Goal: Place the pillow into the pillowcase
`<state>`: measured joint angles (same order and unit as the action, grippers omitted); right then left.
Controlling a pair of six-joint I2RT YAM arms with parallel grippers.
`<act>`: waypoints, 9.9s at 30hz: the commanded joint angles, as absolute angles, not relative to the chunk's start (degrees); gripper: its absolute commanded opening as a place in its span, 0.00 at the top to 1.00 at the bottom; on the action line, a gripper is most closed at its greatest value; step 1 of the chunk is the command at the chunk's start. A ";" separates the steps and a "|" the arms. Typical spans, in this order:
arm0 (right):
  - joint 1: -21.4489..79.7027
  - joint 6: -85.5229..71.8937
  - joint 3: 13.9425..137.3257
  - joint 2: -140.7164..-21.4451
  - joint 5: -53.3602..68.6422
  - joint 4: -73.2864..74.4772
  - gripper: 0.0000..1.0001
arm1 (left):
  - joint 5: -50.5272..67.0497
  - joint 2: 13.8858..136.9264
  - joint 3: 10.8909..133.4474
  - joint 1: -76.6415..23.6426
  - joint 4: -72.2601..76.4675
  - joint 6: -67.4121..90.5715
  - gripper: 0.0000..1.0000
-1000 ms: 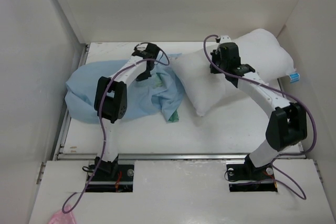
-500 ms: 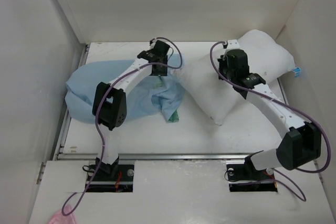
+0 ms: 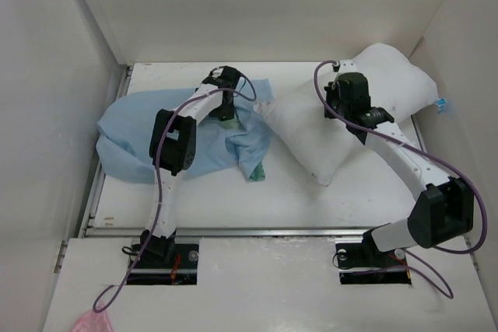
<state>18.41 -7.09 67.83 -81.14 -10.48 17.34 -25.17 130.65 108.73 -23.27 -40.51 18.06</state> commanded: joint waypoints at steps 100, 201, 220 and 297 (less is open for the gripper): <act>31.90 -9.56 118.30 -121.37 -19.50 -11.77 1.00 | -14.95 92.37 99.32 -27.69 -36.12 13.71 1.00; 49.32 2.81 83.47 -92.18 -9.50 2.80 0.04 | -10.82 95.36 82.27 -9.67 -35.95 29.00 0.04; 42.71 12.46 127.36 -135.53 33.78 20.29 0.27 | -2.99 83.50 66.79 -9.14 -26.81 30.23 1.00; 55.28 10.55 57.12 -97.55 36.99 -4.13 1.00 | -19.43 110.56 137.27 -20.13 -45.35 25.22 1.00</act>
